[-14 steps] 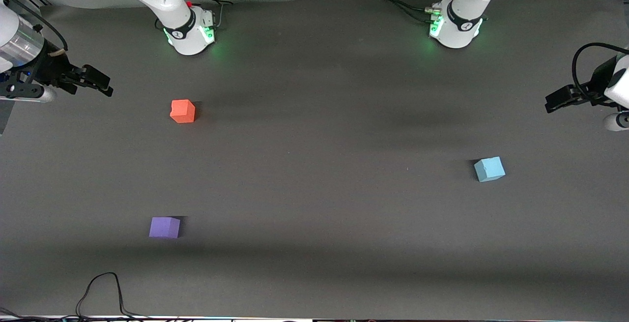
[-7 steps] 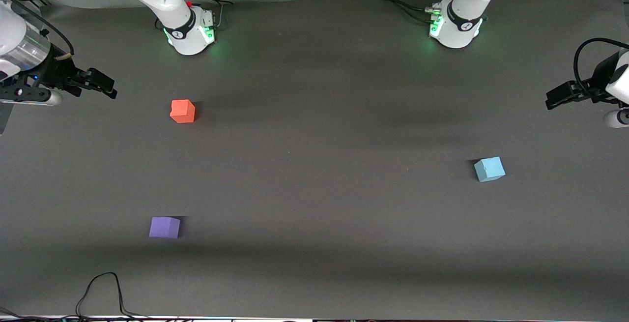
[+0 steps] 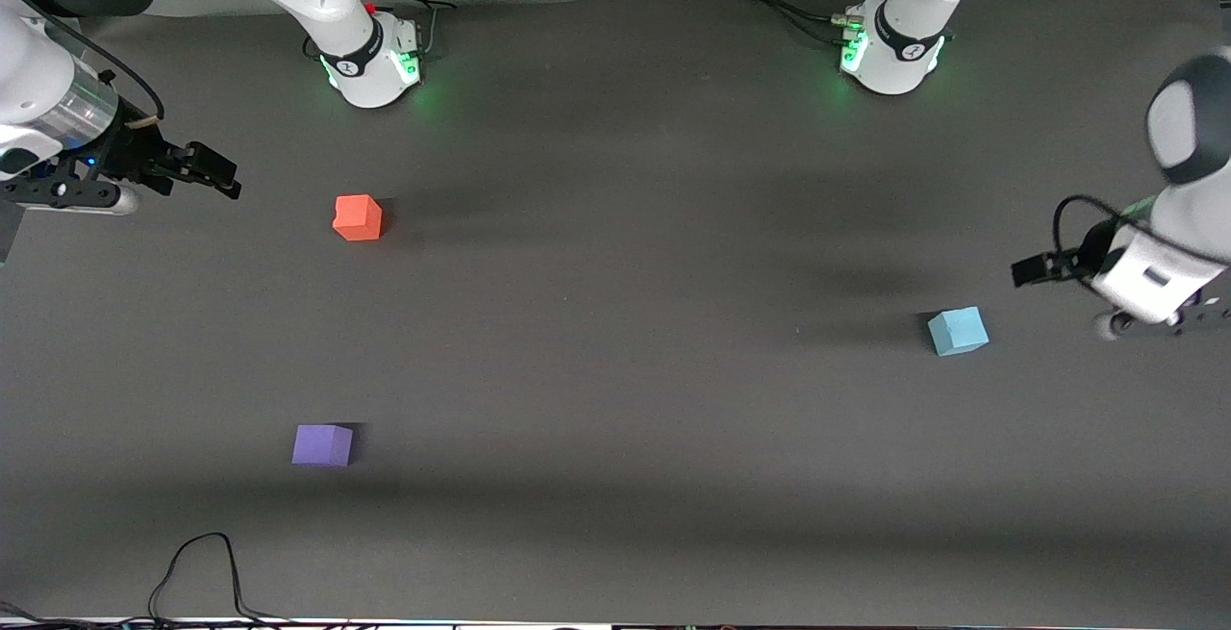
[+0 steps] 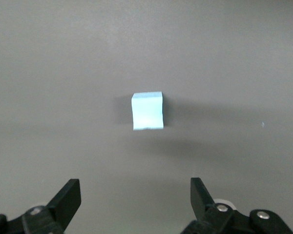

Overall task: Place blue block between orange and purple blocks
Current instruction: 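Reach the left gripper toward the light-blue cube, then lower the left gripper around the blue cube and close it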

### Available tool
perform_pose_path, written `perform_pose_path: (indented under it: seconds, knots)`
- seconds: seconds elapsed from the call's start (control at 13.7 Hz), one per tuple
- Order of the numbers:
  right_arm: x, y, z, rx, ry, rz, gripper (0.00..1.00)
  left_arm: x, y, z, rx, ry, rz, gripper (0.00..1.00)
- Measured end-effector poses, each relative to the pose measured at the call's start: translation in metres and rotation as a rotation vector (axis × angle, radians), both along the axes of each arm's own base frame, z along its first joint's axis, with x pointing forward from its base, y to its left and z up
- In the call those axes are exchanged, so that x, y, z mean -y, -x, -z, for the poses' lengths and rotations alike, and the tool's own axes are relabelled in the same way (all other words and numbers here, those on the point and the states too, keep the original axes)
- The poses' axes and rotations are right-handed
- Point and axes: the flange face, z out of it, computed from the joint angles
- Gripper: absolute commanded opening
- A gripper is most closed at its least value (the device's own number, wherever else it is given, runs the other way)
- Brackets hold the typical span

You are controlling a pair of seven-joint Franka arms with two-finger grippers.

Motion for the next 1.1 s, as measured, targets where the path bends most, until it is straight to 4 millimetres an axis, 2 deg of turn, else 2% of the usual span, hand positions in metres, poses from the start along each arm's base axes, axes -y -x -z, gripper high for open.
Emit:
perform_pose_path:
  seconds: [0.29,0.44,0.8,1.1]
  knots:
    - [-0.001,0.002,0.010,-0.001,0.000,-0.001,1.00,-0.010,-0.031,0.102,0.020,0.024,-0.012,1.00]
    - [-0.001,0.002,0.012,-0.003,0.000,-0.002,1.00,-0.010,-0.040,0.139,0.041,0.034,-0.012,1.00]
    - [-0.001,0.004,0.016,-0.010,0.000,-0.002,1.00,-0.008,-0.041,0.201,0.020,0.049,-0.013,0.99]
    - [-0.001,0.006,0.021,-0.020,0.000,-0.002,1.00,-0.005,-0.022,0.236,-0.004,0.055,-0.012,0.98]
